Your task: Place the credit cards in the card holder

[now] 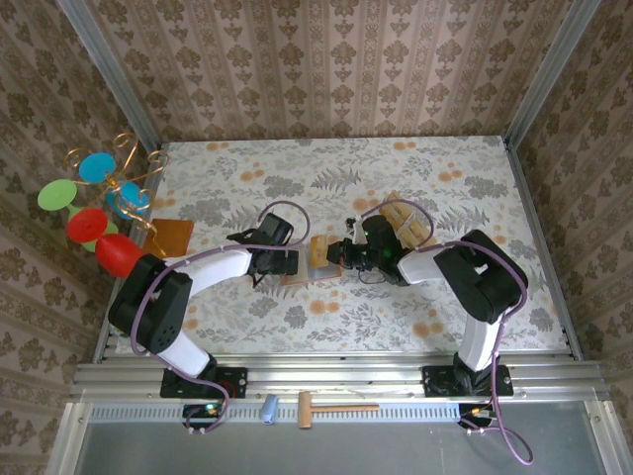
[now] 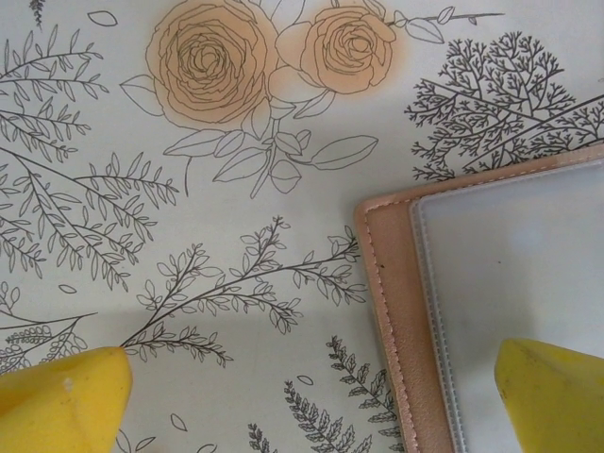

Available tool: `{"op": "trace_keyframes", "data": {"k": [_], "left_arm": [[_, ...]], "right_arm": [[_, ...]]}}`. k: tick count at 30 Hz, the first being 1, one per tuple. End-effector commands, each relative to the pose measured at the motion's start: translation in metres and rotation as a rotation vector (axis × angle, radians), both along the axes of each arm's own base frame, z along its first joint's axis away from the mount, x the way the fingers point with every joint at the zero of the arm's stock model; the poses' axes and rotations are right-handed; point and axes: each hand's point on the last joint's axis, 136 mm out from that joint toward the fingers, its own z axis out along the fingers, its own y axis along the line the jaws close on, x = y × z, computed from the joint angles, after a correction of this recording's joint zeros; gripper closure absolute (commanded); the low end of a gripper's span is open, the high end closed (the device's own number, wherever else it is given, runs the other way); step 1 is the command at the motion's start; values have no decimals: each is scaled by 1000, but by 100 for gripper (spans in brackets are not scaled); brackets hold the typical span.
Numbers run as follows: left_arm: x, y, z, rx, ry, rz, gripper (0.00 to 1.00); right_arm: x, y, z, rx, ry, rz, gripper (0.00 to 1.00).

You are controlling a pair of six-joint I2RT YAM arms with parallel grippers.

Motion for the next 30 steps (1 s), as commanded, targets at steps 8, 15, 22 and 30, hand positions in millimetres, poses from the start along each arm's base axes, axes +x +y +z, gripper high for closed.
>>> {"op": "trace_keyframes", "data": {"k": [8, 15, 22, 30], "left_arm": [[-12, 14, -13, 75, 48, 9, 0], [-15, 20, -16, 84, 60, 23, 0], [-15, 23, -18, 87, 65, 31, 0], [-15, 25, -18, 87, 65, 37, 0]], "right_arm": [[-2, 5, -8, 32, 13, 12, 100], [-1, 7, -7, 40, 7, 13, 100], [2, 11, -8, 49, 3, 16, 100], [4, 15, -10, 57, 8, 17, 100]]}}
